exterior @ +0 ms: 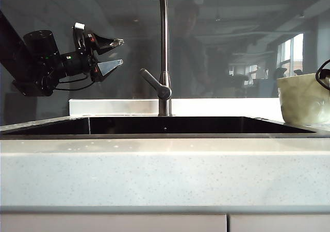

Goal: Pick up the mug next to the sink, go to the faucet to get some water, pour the water into the sink, and finally put the mug back to its place.

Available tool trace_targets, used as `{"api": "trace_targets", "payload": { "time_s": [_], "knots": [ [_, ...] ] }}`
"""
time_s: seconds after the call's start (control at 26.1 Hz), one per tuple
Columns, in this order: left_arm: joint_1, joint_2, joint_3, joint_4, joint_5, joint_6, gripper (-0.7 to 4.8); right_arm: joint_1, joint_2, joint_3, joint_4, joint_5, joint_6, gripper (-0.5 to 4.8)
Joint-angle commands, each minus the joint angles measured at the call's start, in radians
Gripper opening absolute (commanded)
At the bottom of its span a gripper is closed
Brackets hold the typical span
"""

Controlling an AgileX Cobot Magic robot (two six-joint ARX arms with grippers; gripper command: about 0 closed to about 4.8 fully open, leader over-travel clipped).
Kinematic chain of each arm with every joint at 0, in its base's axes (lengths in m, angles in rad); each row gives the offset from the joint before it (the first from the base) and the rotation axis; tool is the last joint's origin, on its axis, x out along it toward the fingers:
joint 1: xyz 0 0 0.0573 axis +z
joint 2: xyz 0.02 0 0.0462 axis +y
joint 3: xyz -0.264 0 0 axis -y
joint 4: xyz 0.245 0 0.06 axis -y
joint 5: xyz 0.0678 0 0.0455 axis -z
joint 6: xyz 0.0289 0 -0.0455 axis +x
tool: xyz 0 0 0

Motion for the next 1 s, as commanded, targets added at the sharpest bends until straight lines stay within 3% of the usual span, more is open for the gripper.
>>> {"api": "trace_targets", "payload": {
  "time_s": [0.04,0.58,0.73,1.0],
  "knots": [
    [0.002,-0.007,0.006,0.01,0.004,0.001,4.79,0.0,-0.009,0.006,0.039,0.006,0.011,-0.05],
    [0.002,-0.007,0.006,0.01,0.004,0.001,4.79,-0.001,-0.009,-0.009,-0.044,0.032,-0.02,0.06],
    [0.002,-0.007,0.006,0.01,0.004,0.001,4.79,-0.003,-0.009,-0.009,-0.072,0.032,-0.024,0.94],
    [0.002,-0.007,0.006,0.01,0.004,0.001,4.79,-0.022,-0.01,-0.009,-0.08,0.032,-0.024,1.0]
  ]
}}
